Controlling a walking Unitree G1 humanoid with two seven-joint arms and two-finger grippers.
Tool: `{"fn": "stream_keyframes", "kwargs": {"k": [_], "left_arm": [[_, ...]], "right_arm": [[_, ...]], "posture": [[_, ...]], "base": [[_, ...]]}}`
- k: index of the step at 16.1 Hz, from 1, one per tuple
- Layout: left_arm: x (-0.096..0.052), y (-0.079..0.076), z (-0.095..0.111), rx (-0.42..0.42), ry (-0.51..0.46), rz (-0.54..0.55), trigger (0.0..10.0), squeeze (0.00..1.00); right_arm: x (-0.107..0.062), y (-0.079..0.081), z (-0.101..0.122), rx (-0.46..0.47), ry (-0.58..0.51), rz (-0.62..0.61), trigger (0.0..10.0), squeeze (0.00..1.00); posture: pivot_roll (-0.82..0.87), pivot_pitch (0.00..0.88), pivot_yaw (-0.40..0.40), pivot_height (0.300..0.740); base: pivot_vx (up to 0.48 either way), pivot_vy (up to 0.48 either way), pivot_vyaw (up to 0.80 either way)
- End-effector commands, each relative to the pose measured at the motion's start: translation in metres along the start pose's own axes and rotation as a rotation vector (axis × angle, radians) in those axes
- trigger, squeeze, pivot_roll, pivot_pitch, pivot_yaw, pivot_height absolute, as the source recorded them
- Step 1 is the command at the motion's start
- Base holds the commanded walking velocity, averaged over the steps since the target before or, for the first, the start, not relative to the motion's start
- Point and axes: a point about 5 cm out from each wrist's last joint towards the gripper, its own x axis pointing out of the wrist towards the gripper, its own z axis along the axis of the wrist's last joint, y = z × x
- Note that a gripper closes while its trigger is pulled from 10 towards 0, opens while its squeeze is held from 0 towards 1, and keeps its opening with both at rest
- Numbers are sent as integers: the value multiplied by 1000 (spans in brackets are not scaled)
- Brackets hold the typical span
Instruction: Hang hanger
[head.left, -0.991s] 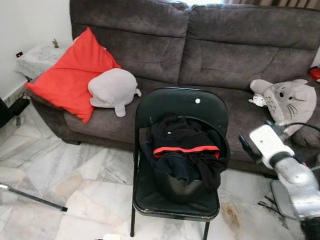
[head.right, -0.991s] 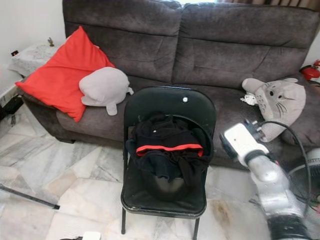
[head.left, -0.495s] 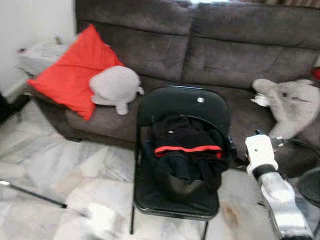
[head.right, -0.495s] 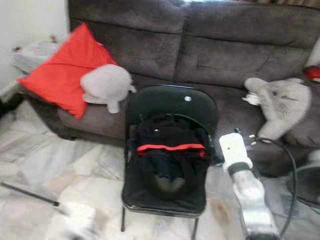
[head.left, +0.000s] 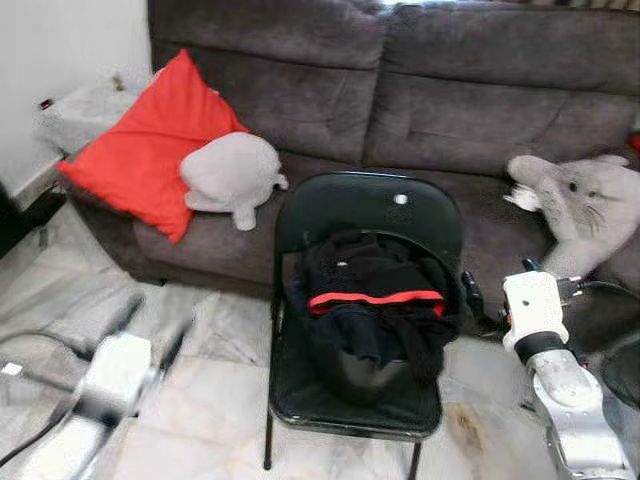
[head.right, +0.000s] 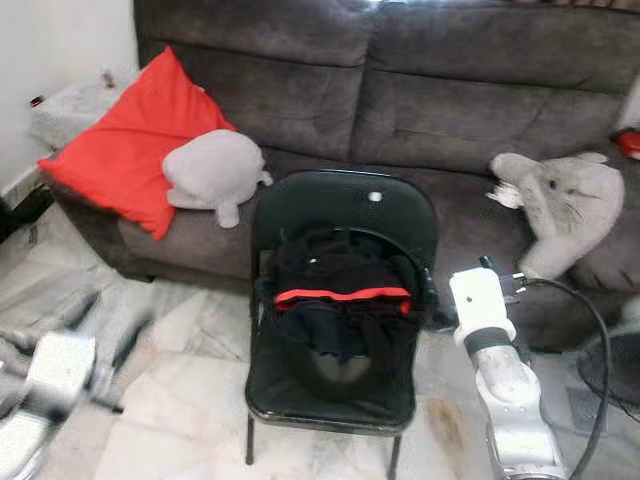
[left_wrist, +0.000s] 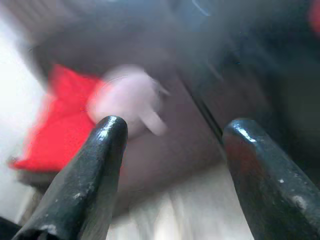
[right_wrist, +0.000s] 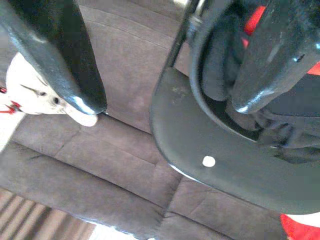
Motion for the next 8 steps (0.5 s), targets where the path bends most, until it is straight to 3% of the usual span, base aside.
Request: {"fn": "stream_keyframes", "kwargs": {"k": [1,4,6,8], "left_arm": [[-32,-3,-28,5,156,-44,10000,0],[-94,29,-73,-22,483,185,10000,0],[-110,30,-86,-25,611,233,10000,0],[-113,8,-113,-142,827,249,10000,0]], "right_arm": [[-3,-4,3,3,-5,-9,10000,0],[-6,-5,5,8,-13,-19,10000,0],[-5,-3,4,15,-11,-16,10000,0],[-3,-1,4,10,-10,-7,10000,0]], "posture": [[-40,107,12,740],[-34,110,14,740],[-23,109,5,740],[-19,104,3,740]], "base": [[0,0,0],[0,0,0],[0,0,0],[0,0,0]]}}
